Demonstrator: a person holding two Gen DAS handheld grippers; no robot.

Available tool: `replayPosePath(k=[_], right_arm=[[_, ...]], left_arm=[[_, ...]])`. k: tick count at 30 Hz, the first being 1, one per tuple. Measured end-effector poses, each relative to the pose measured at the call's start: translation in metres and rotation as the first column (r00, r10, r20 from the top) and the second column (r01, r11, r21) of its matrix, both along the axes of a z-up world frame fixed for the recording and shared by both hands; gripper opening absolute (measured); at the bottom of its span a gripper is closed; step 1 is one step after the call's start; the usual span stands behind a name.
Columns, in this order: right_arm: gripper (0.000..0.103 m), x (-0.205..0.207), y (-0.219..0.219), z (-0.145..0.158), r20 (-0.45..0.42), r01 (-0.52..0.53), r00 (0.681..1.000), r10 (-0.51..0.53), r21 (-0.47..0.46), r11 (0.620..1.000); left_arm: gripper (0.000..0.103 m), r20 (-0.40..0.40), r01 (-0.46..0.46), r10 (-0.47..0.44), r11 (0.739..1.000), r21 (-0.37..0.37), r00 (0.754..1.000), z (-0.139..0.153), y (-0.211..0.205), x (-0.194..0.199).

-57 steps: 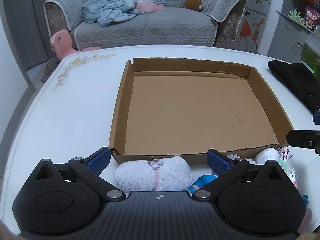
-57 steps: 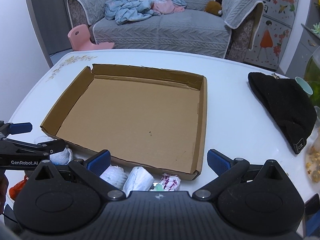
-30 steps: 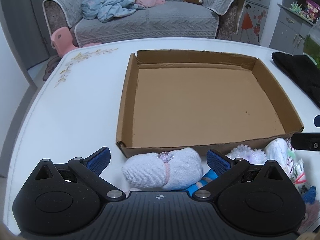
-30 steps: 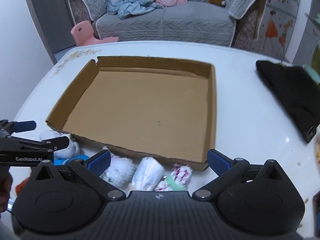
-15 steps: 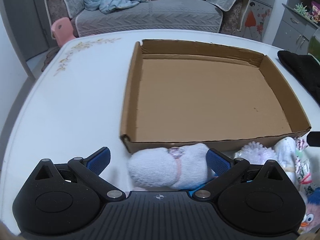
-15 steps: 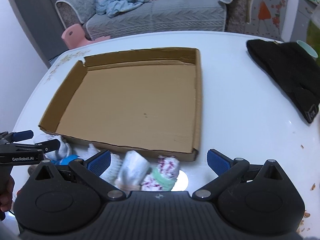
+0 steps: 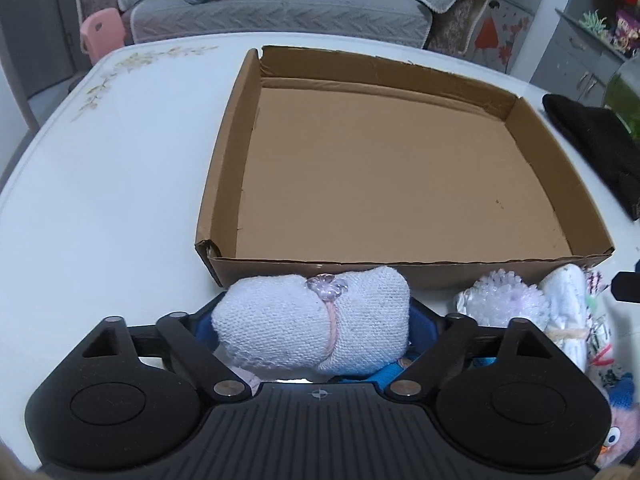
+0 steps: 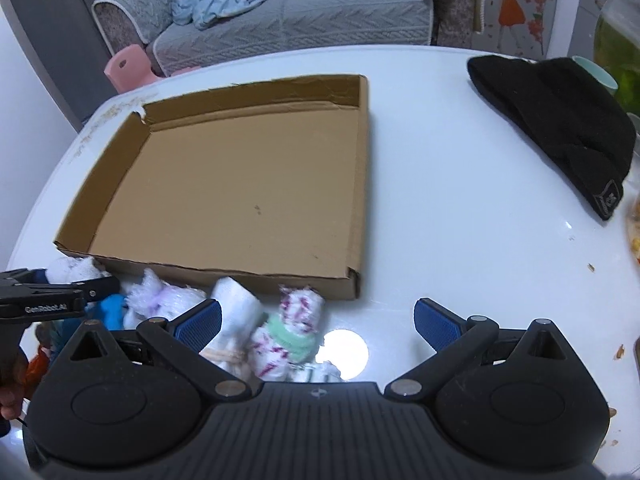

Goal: Organize objects
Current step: 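Grasp the grey rolled sock with the left gripper while the right grasps the white rolled bundle, then lift both rolled bundles and carry them toward the cardboard tray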

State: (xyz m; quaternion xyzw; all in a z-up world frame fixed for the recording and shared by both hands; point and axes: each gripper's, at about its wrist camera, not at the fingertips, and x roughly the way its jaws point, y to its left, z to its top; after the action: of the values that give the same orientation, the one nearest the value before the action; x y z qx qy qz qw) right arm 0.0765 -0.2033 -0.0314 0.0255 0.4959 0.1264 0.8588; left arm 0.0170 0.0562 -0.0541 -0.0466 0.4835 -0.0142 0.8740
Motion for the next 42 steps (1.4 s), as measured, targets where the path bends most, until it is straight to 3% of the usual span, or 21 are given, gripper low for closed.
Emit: replayPosePath(k=[4, 10, 15, 18, 21, 24, 27, 32, 35, 38, 42], right_arm=[[0.100, -0.003, 0.018, 0.002, 0.022, -0.048, 0.999, 0.048, 0.004, 0.999], [0.083, 0.000, 0.033, -0.007, 0.002, -0.096, 0.995, 0.096, 0.089, 0.991], [0.090, 0.005, 0.029, -0.013, -0.014, -0.077, 0.997, 0.078, 0.075, 0.994], [0.083, 0.002, 0.028, -0.013, -0.012, -0.079, 0.997, 0.080, 0.087, 0.993], [0.084, -0.001, 0.032, -0.006, 0.028, -0.107, 0.994, 0.104, 0.115, 0.988], [0.085, 0.004, 0.036, -0.015, -0.010, -0.110, 0.994, 0.112, 0.105, 0.988], [0.094, 0.002, 0.037, -0.022, -0.023, -0.104, 0.994, 0.107, 0.107, 0.989], [0.094, -0.003, 0.052, -0.019, -0.027, -0.159, 0.987, 0.159, 0.008, 0.987], [0.093, -0.008, 0.071, -0.022, -0.029, -0.226, 0.974, 0.224, -0.128, 0.966], [0.082, -0.017, 0.087, -0.022, -0.023, -0.284, 0.958, 0.284, -0.190, 0.940], [0.075, -0.022, 0.084, -0.026, -0.030, -0.281, 0.960, 0.280, -0.149, 0.948]], left_arm=[[0.082, 0.010, -0.001, 0.002, 0.999, -0.043, 1.000, 0.002, 0.008, -0.003], [0.080, 0.012, -0.029, 0.030, 0.997, -0.076, 0.999, 0.006, 0.022, -0.007], [0.080, 0.010, -0.025, 0.026, 0.997, -0.072, 1.000, 0.004, 0.023, -0.008], [0.080, 0.015, -0.026, 0.027, 0.997, -0.075, 1.000, 0.004, 0.022, -0.008], [0.081, 0.016, -0.027, 0.028, 0.997, -0.073, 0.999, 0.003, 0.021, -0.006], [0.081, 0.013, -0.030, 0.031, 0.997, -0.076, 0.999, 0.003, 0.021, -0.006], [0.082, 0.013, -0.030, 0.031, 0.997, -0.077, 0.999, 0.002, 0.022, -0.005], [0.085, 0.009, -0.036, 0.037, 0.997, -0.072, 0.999, -0.002, 0.021, -0.001], [0.085, 0.012, -0.033, 0.034, 0.998, -0.056, 0.999, -0.003, 0.018, 0.000], [0.085, 0.013, -0.030, 0.030, 0.999, -0.046, 0.999, -0.003, 0.017, 0.000], [0.083, 0.016, -0.027, 0.028, 0.999, -0.041, 0.999, -0.002, 0.017, -0.002]])
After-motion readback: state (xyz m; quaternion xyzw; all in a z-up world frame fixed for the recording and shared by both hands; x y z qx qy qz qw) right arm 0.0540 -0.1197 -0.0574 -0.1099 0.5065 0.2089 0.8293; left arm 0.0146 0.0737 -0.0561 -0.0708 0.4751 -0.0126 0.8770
